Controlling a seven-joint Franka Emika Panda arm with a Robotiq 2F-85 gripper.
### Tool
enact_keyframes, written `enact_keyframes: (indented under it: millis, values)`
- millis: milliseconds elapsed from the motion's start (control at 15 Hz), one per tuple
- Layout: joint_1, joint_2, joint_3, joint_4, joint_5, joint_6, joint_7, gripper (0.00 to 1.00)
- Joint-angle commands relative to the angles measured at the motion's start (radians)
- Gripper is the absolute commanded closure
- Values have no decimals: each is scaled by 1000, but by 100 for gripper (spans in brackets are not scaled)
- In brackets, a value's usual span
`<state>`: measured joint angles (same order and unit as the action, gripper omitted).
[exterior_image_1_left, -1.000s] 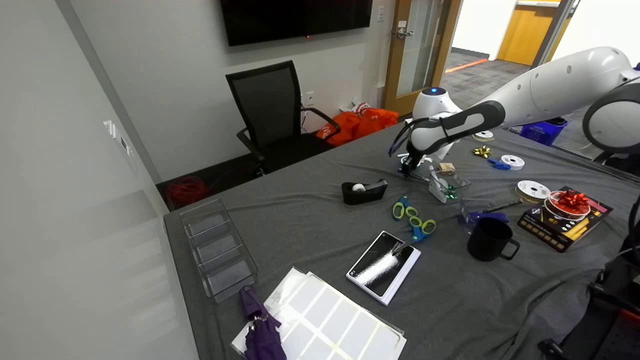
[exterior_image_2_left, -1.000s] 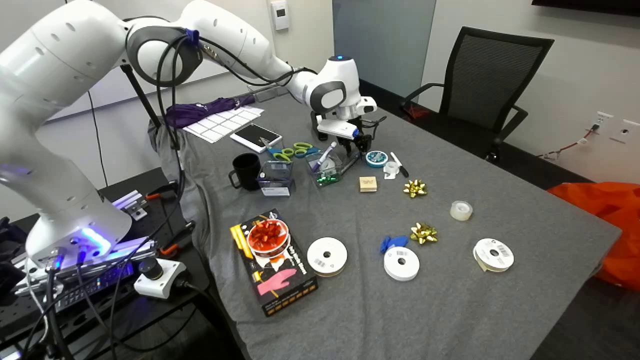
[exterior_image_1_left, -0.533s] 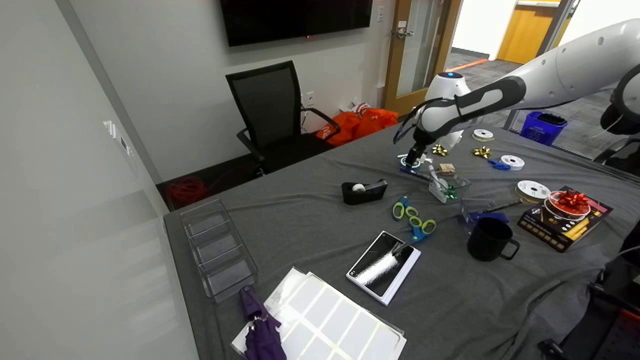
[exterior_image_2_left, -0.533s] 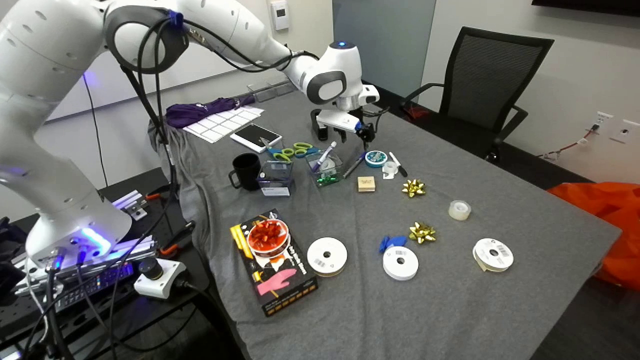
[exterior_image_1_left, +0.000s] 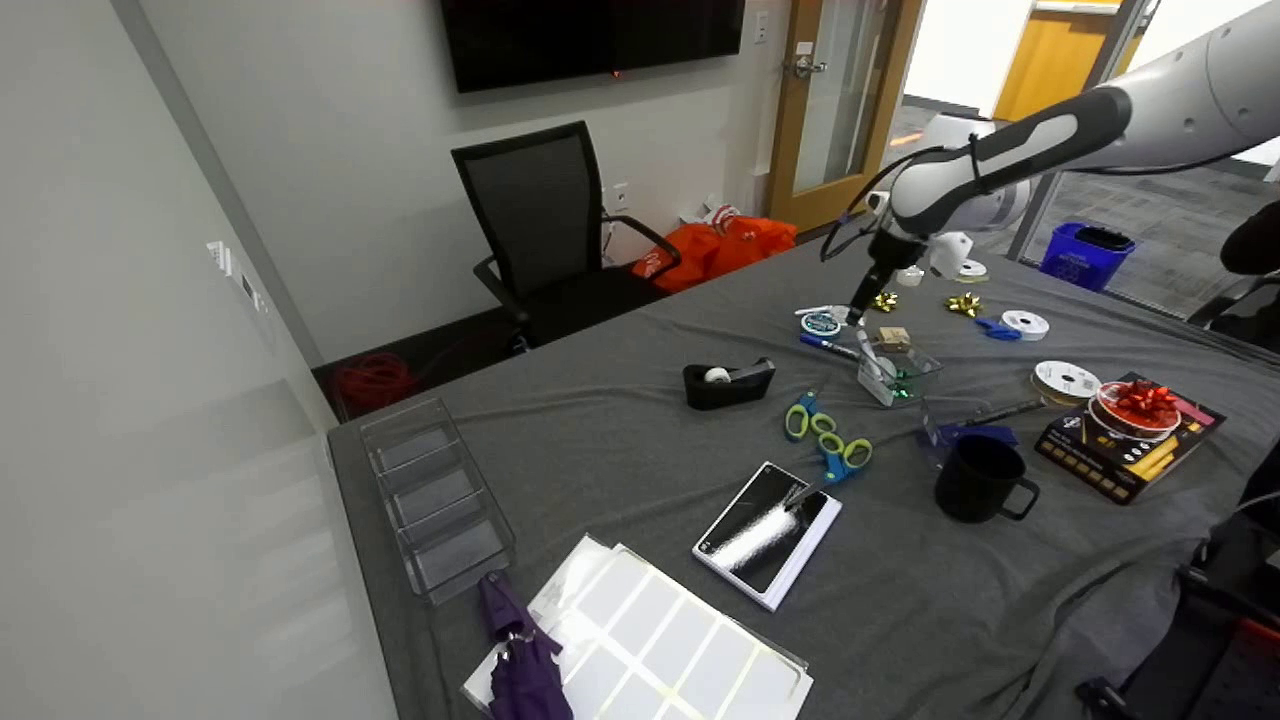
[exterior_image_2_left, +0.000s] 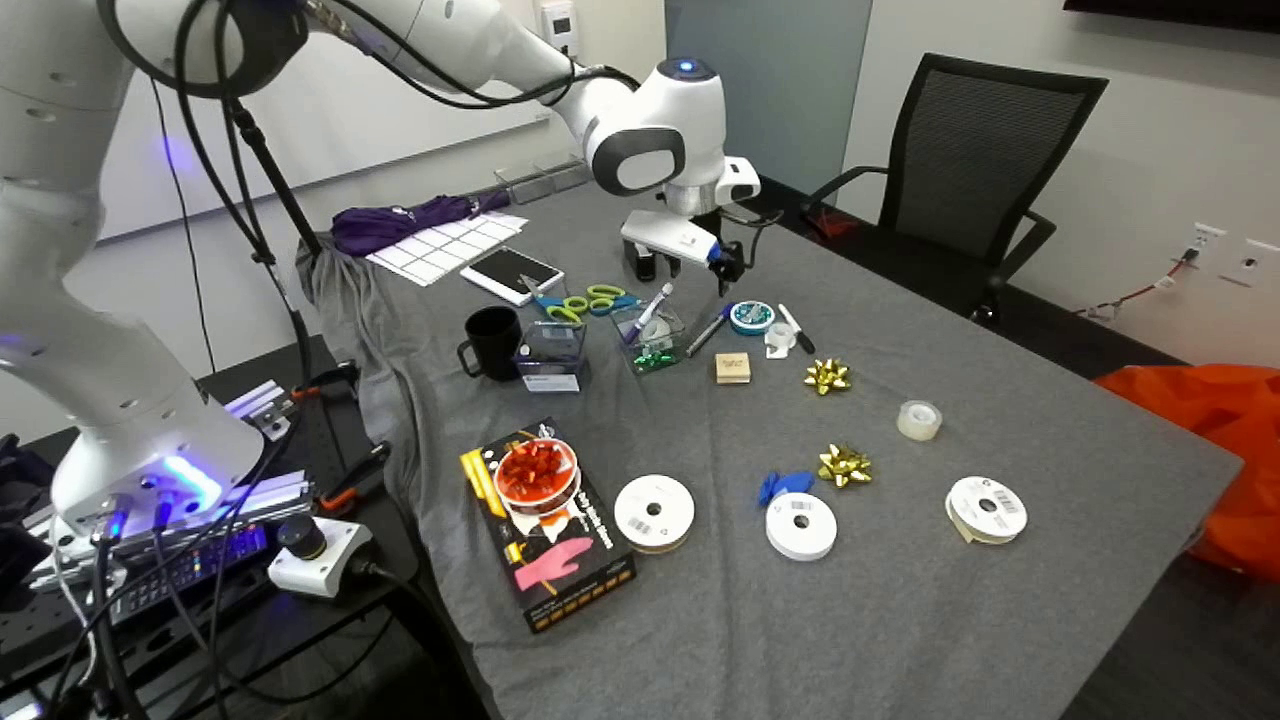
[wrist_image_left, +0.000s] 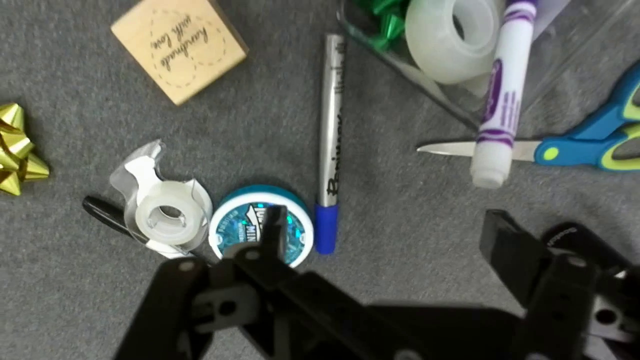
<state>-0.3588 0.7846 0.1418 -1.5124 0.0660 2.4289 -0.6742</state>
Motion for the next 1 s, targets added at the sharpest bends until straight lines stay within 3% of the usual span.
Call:
enact_keyframes:
  millis: [0,133,400,600,867,933]
  values:
    - [-93,-133,32,-182,79,-18,-155,0]
    - [-113,-174,15,-234,112,-38,-213,0]
    - [-78,-219,-62,-308,102,-51,-182,0]
    - [-8,-207,-117,-344,61,-4,-69,0]
    - [62,-168,-143,-365,42,59,91,0]
    - [70,-164,-141,-371,35,67,120,25]
